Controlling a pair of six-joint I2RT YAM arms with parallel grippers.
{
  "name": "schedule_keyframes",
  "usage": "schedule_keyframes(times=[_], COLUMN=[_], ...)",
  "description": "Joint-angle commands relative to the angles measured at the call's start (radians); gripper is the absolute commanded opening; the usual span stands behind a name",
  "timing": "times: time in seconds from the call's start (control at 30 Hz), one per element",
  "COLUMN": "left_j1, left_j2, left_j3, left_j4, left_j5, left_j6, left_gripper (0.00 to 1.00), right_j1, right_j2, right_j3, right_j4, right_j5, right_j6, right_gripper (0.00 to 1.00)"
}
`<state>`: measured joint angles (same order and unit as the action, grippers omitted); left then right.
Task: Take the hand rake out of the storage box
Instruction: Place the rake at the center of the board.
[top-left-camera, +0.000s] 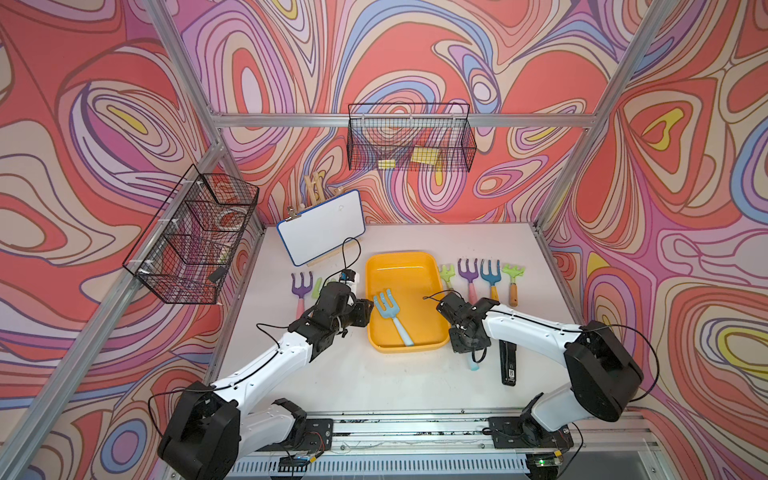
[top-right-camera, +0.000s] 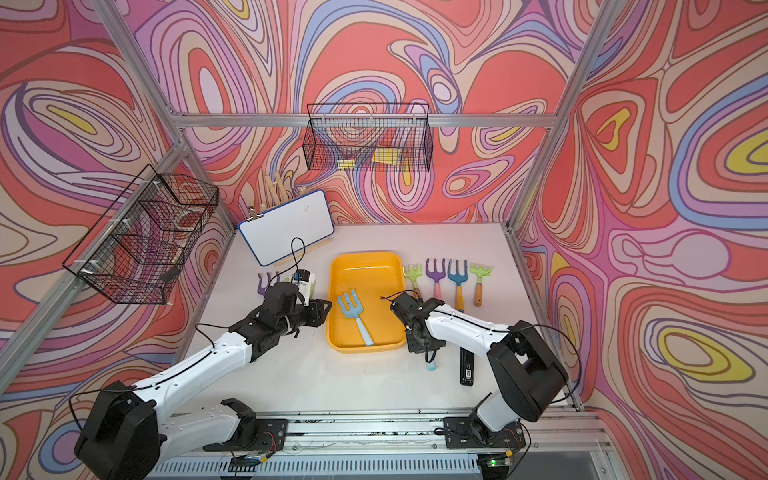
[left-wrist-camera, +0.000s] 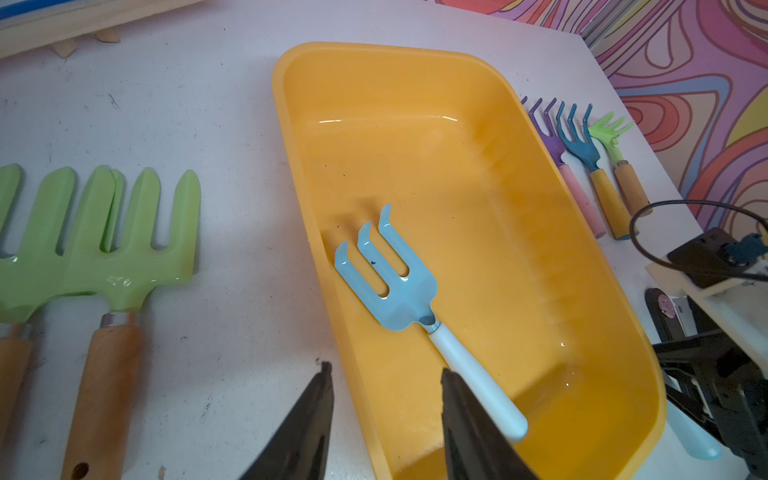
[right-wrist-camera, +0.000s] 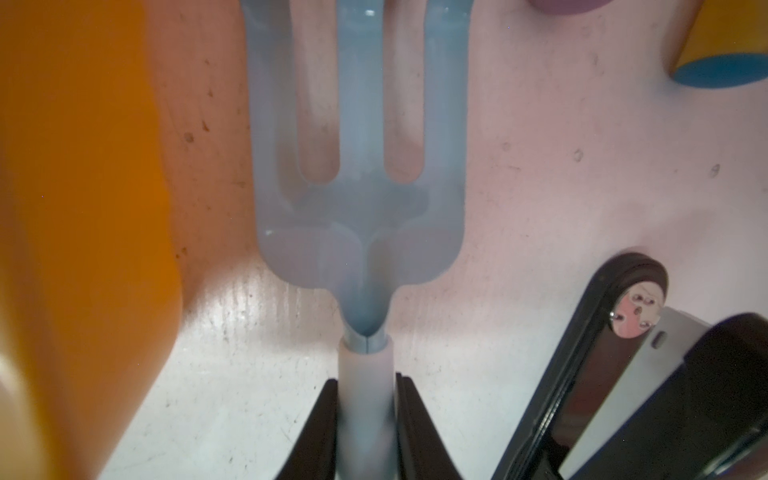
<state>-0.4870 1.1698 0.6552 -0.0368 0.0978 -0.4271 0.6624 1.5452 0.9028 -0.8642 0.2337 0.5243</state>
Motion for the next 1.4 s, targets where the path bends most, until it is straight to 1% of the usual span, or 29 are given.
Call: schedule_keyframes(times=[0.0,0.2,0.73,0.93,1.0,1.17,1.3,1.37], left_j1=[-0.007,-0.007,-0.006,-0.007,-0.007,-0.007,-0.006,-0.006], left_j2=[-0.007,-0.010,-0.010,-0.016,-0.016,-0.017,-0.023,-0.024], left_j3=[0.001,0.000,-0.002,-0.002,-0.001,0.000,0.001,0.002], left_j4=[0.003,0.000,-0.003,-0.005,-0.004,-0.008,-0.009,-0.012], left_j5=[-0.012,-0.013,-0.023,-0.024,-0.027,-0.028,-0.035,-0.040], left_j6=[0.004,0.004,0.007,0.008,0.011,0.010,0.013,0.016], left_gripper=[0.47,0.47,0.47,0.47,0.47,0.47,0.47,0.47], right_j1=[0.005,0.004,0.004,0.004,0.004,0.005,0.005,0.005], right_j2=[0.013,0.033,0.032,-0.047,-0.080,-0.162,-0.210,-0.233], right_j3=[-0.004,-0.005,-0.011,-0.037,-0.045,-0.058,-0.032,-0.017], right_j4=[0.024,0.033,0.048,0.070,0.078,0.105,0.116,0.141], right_j5=[0.000,-0.010,-0.031,-0.027,-0.026,-0.020,0.010,0.016], right_j6=[-0.003,-0.006,-0.023,-0.027,-0.030,-0.054,-0.080,-0.106], right_gripper=[0.23,0.25,0.35,0.50,0.56,0.66,0.80,0.83])
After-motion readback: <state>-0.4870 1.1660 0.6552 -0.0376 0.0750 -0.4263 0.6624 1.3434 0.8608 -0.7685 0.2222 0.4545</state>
